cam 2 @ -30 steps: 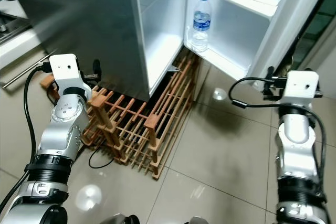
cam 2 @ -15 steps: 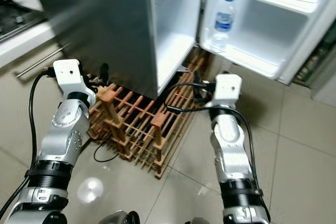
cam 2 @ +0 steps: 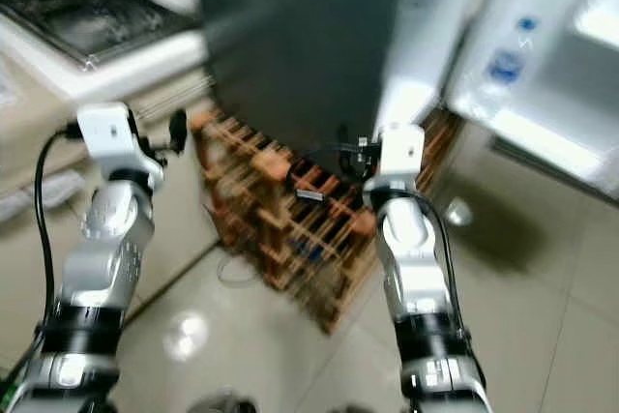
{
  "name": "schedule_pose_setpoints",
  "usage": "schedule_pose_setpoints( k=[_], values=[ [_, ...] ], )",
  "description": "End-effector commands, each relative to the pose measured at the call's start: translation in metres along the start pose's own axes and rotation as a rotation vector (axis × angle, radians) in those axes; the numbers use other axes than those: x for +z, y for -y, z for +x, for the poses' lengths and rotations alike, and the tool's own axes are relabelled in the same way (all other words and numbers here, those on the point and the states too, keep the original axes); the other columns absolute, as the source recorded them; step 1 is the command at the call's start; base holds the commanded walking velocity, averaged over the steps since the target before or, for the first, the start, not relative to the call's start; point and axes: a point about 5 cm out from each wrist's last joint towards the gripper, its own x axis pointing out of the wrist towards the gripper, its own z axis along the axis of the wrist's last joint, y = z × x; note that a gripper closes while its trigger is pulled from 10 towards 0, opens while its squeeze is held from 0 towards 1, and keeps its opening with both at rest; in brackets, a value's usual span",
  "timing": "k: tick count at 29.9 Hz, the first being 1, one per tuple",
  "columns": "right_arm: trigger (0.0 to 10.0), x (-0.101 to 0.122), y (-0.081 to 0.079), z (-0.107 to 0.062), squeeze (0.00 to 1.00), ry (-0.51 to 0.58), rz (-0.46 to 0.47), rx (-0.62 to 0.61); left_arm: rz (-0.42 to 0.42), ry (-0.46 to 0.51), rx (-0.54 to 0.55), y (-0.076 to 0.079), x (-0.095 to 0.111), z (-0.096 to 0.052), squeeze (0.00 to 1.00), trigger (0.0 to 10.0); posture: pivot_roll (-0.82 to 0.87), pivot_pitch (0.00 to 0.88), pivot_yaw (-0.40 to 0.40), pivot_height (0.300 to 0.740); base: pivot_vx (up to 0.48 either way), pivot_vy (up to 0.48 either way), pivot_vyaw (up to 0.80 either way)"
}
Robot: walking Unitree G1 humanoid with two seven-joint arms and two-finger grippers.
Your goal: Restocking fridge
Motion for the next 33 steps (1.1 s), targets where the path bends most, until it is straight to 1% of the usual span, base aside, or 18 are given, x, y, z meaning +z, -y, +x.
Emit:
schedule_pose_setpoints(
  k=[1, 5, 7, 11, 12, 14, 16, 21, 25, 27, 30, 31, 32, 33],
  values=[
    [10.0, 0.001, 0.005, -0.001, 0.38, 0.012, 0.01, -0.03, 0.017, 0.024, -0.037, 0.002, 0.005, -0.001, 0.0, 10.0, -0.07, 0.002, 0.032, 0.74, 0.251, -0.405, 0.66],
    [10.0, 0.0, 0.005, -0.001, 0.38, 0.011, 0.004, -0.016, 0.021, 0.0, 0.025, -0.004, 0.001, 0.003, 0.0, 10.0, -0.08, 0.0, 0.036, 0.74, 0.249, -0.407, 0.66],
    [10.0, 0.0, 0.006, -0.001, 0.38, 0.009, 0.002, -0.017, 0.024, -0.001, 0.03, -0.004, 0.001, 0.003, 0.0, 10.0, -0.08, 0.0, 0.035, 0.74, 0.249, -0.407, 0.66],
    [10.0, -0.001, 0.007, -0.001, 0.4, 0.003, -0.001, -0.015, 0.04, -0.013, 0.036, 0.0, -0.001, 0.003, 0.0, 10.0, -0.08, 0.0, 0.035, 0.74, 0.247, -0.409, 0.66],
    [10.0, -0.002, 0.006, -0.001, 0.4, 0.001, -0.001, -0.015, 0.047, -0.02, 0.029, 0.003, -0.003, 0.002, 0.0, 10.0, -0.08, 0.0, 0.035, 0.74, 0.289, -0.322, 0.66],
    [10.0, -0.003, 0.005, 0.0, 0.4, 0.0, -0.001, -0.007, 0.07, -0.021, 0.003, 0.008, -0.004, 0.002, 0.0, 10.0, -0.08, 0.0, 0.035, 0.74, 0.0, 0.0, 0.66],
    [10.0, -0.003, 0.004, 0.0, 0.41, 0.0, -0.002, -0.004, 0.071, -0.015, 0.001, 0.009, -0.003, 0.002, 0.0, 10.0, -0.07, 0.0, 0.036, 0.74, 0.0, 0.0, 0.66],
    [10.0, -0.004, 0.004, -0.001, 0.42, 0.011, 0.01, -0.01, 0.081, 0.016, 0.018, 0.006, 0.001, 0.003, 0.0, 10.0, -0.07, 0.0, 0.036, 0.74, 0.0, 0.0, 0.66],
    [10.0, -0.005, 0.003, -0.001, 0.44, 0.004, 0.028, -0.006, 0.112, 0.022, 0.023, 0.005, 0.002, 0.002, 0.0, 10.0, -0.06, 0.0, 0.038, 0.74, 0.0, 0.0, 0.64],
    [10.0, -0.007, 0.002, -0.001, 0.44, -0.001, 0.036, -0.002, 0.149, 0.03, 0.009, 0.005, 0.001, 0.0, 0.0, 10.0, -0.06, 0.0, 0.041, 0.74, 0.0, 0.0, 0.65],
    [10.0, -0.008, 0.001, -0.002, 0.44, -0.005, 0.037, 0.004, 0.11, 0.017, 0.009, 0.005, -0.001, -0.003, 0.0, 10.0, -0.06, 0.0, 0.036, 0.74, 0.0, 0.0, 0.65],
    [10.0, -0.01, 0.001, -0.002, 0.44, -0.012, 0.042, 0.001, 0.094, 0.012, 0.008, 0.006, -0.003, -0.005, 0.0, 10.0, -0.05, 0.0, 0.016, 0.74, 0.0, 0.0, 0.64],
    [10.0, -0.012, 0.001, -0.002, 0.44, -0.016, 0.046, -0.001, 0.086, 0.009, 0.007, 0.006, -0.004, -0.006, 0.0, 10.0, -0.05, 0.0, 0.016, 0.74, 0.0, 0.0, 0.64],
    [10.0, -0.014, -0.001, -0.004, 0.43, -0.026, 0.051, 0.004, 0.092, 0.016, -0.002, 0.009, -0.004, -0.007, 0.0, 10.0, -0.04, 0.0, -0.002, 0.74, 0.0, 0.0, 0.64]
  ],
)
